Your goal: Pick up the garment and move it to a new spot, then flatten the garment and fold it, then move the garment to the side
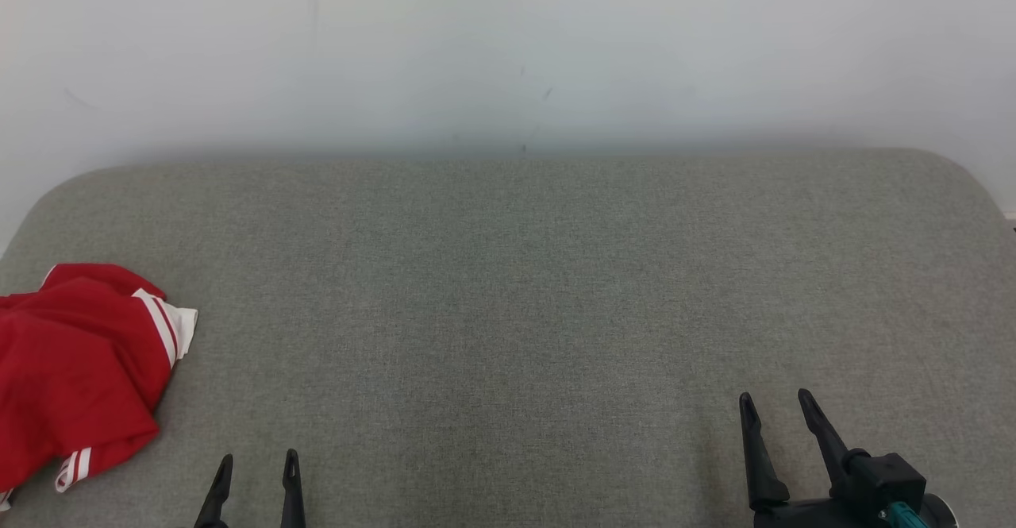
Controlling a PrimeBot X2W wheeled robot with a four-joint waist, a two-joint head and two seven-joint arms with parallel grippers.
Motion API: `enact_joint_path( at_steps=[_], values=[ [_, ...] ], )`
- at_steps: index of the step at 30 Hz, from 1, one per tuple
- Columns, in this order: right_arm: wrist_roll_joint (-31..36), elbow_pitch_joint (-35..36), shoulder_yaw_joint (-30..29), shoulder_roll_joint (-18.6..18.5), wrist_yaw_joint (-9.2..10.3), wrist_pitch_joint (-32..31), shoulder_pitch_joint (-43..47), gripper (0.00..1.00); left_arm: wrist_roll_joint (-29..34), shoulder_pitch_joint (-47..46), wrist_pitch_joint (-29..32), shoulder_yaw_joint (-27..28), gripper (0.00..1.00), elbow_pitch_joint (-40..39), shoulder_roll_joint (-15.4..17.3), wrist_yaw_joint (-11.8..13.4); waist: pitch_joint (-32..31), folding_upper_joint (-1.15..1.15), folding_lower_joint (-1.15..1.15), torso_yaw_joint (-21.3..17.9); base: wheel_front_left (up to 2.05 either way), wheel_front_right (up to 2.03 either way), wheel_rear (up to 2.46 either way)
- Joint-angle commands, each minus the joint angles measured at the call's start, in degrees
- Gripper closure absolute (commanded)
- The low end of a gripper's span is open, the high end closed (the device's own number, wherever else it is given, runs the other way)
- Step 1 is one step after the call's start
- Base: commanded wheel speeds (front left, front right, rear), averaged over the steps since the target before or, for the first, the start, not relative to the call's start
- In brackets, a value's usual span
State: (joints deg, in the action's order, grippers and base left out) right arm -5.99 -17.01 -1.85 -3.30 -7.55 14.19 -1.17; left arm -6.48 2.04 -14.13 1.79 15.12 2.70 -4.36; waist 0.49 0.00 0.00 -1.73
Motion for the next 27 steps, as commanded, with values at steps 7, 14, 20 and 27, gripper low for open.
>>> enact_joint_path(
  at_steps=[7,14,20,27],
  values=[
    [3.48,1.4,0.34,0.14,0.12,1.12,0.6,0.0,3.26,0.8,-1.22,-0.29,0.0,-0.13,0.32,0.62,-0.18,0.0,0.0,-0.28,0.0,0.0,0.0],
    [2.77,1.4,0.53,0.18,0.12,1.08,0.7,0.0,2.06,0.69,-1.11,-0.08,0.0,-0.04,0.3,1.13,-0.15,0.0,0.0,-0.34,0.0,0.0,0.0],
    [2.71,1.58,0.39,0.21,0.12,0.98,0.9,0.0,2.06,0.76,-1.11,0.13,0.0,-0.13,0.3,1.13,-0.05,0.0,0.0,-0.04,0.0,0.0,0.0],
    [2.78,1.75,2.17,-0.15,0.12,0.97,1.05,0.0,1.48,0.35,-1.11,0.02,0.0,0.2,0.3,1.84,0.63,0.0,0.0,3.05,0.0,0.0,0.0]
  ],
)
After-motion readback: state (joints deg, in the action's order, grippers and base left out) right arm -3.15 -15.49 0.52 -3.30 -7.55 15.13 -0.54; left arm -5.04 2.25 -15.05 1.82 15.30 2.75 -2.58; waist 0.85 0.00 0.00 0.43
